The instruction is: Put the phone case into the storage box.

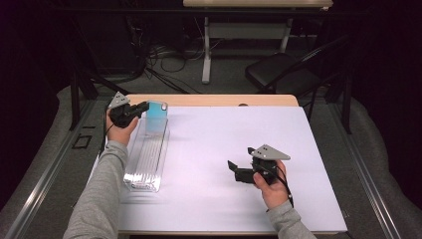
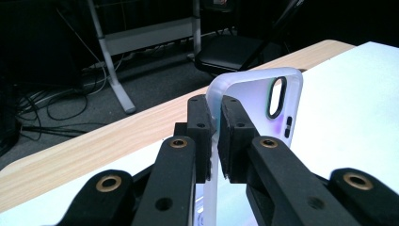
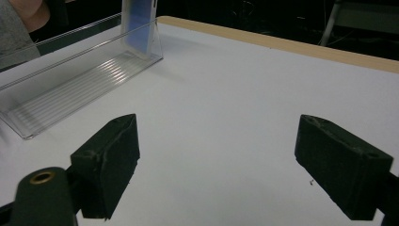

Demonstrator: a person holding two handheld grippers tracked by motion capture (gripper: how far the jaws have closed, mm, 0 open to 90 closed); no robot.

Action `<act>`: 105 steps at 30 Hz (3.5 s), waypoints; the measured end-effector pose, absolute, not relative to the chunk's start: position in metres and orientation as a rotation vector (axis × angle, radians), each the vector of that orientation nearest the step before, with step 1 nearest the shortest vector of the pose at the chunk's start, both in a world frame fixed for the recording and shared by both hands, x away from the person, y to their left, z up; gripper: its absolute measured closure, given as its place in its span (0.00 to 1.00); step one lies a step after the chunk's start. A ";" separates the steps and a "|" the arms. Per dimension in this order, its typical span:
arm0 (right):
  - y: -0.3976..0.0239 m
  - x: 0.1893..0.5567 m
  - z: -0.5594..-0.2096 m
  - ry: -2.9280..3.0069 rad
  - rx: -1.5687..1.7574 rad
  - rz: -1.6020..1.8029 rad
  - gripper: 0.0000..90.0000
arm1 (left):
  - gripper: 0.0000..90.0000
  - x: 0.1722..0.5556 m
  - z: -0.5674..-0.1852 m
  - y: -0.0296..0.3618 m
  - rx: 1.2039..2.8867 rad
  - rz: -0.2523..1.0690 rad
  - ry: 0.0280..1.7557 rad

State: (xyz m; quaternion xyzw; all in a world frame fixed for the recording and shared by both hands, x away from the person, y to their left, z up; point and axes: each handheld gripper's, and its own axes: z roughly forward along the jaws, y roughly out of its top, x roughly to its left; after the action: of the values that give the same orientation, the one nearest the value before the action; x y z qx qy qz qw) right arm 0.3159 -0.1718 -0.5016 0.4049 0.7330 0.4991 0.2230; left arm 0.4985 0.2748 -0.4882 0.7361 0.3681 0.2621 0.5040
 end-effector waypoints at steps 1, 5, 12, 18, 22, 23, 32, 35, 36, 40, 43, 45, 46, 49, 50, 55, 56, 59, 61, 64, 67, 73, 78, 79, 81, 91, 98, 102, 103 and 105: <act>-0.172 0.316 -0.502 2.024 1.118 1.378 0.16 | 0.94 0.499 -0.488 0.275 1.777 0.633 0.889; -0.172 0.316 -0.502 2.022 1.122 1.382 0.16 | 0.93 0.499 -0.489 0.276 1.773 0.634 0.898; -0.172 0.316 -0.502 2.028 1.117 1.377 0.16 | 0.93 0.500 -0.490 0.282 1.768 0.633 0.931; -0.172 0.316 -0.503 2.027 1.117 1.378 0.16 | 0.93 0.498 -0.496 0.290 1.732 0.622 0.959; -0.172 0.316 -0.503 2.025 1.115 1.381 0.16 | 0.93 0.498 -0.498 0.296 1.720 0.612 0.975; -0.172 0.316 -0.503 2.025 1.117 1.382 0.16 | 0.93 0.498 -0.498 0.296 1.720 0.612 0.975; -0.171 0.317 -0.504 2.028 1.115 1.382 0.16 | 0.92 0.498 -0.500 0.298 1.706 0.613 0.994; -0.171 0.317 -0.503 2.031 1.115 1.380 0.16 | 0.92 0.498 -0.500 0.298 1.707 0.616 1.001; -0.171 0.317 -0.503 2.031 1.115 1.380 0.16 | 0.92 0.498 -0.500 0.298 1.707 0.617 1.002; -0.172 0.317 -0.504 2.026 1.121 1.384 0.16 | 0.87 0.498 -0.500 0.297 1.710 0.633 1.003; -0.172 0.316 -0.503 2.026 1.118 1.384 0.16 | 0.84 0.497 -0.499 0.297 1.705 0.643 1.000; -0.171 0.316 -0.504 2.029 1.117 1.382 0.16 | 0.79 0.497 -0.498 0.297 1.697 0.644 1.004; -0.171 0.316 -0.504 2.029 1.116 1.382 0.16 | 0.76 0.497 -0.498 0.297 1.691 0.641 1.008; -0.171 0.317 -0.504 2.029 1.115 1.383 0.16 | 0.69 0.496 -0.498 0.297 1.680 0.620 1.014; -0.171 0.317 -0.504 2.029 1.114 1.383 0.16 | 0.67 0.496 -0.497 0.297 1.681 0.619 1.015; -0.170 0.316 -0.504 2.034 1.113 1.383 0.16 | 0.59 0.493 -0.494 0.298 1.679 0.607 1.023; -0.170 0.316 -0.504 2.030 1.111 1.385 0.16 | 0.59 0.492 -0.493 0.298 1.683 0.615 1.026; -0.171 0.316 -0.503 2.029 1.108 1.389 0.16 | 0.58 0.488 -0.489 0.299 1.695 0.641 1.036; -0.171 0.316 -0.503 2.028 1.108 1.393 0.16 | 0.57 0.485 -0.486 0.299 1.700 0.657 1.045; -0.171 0.316 -0.503 2.028 1.103 1.397 0.16 | 0.57 0.481 -0.482 0.300 1.698 0.672 1.059; -0.172 0.316 -0.503 2.027 1.112 1.400 0.16 | 0.57 0.478 -0.477 0.301 1.694 0.692 1.066; -0.175 0.317 -0.503 2.033 1.112 1.397 0.16 | 0.54 0.472 -0.471 0.303 1.688 0.697 1.098; -0.174 0.316 -0.502 2.028 1.108 1.399 0.16 | 0.50 0.468 -0.466 0.303 1.680 0.697 1.106; -0.175 0.316 -0.502 2.027 1.103 1.399 0.16 | 0.49 0.467 -0.465 0.302 1.682 0.690 1.109; -0.175 0.315 -0.501 2.024 1.103 1.400 0.16 | 0.45 0.465 -0.464 0.302 1.681 0.682 1.110; -0.173 0.314 -0.501 2.030 1.094 1.398 0.16 | 0.40 0.458 -0.456 0.302 1.672 0.666 1.126; -0.174 0.313 -0.501 2.039 1.093 1.398 0.16 | 0.30 0.450 -0.450 0.299 1.704 0.627 1.104; -0.174 0.312 -0.500 2.041 1.089 1.399 0.16 | 0.28 0.444 -0.444 0.294 1.721 0.619 1.085; -0.174 0.312 -0.499 2.040 1.092 1.400 0.16 | 0.28 0.442 -0.443 0.293 1.718 0.615 1.078; -0.176 0.311 -0.498 2.032 1.090 1.403 0.16 | 0.25 0.439 -0.441 0.291 1.727 0.613 1.067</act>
State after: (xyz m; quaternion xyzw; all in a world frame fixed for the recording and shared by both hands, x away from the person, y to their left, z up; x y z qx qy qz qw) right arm 0.3114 -0.1759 -0.4984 0.3941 0.7344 0.5072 0.2194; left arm 0.4393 0.2909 -0.4405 0.7105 0.4389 0.2523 0.4888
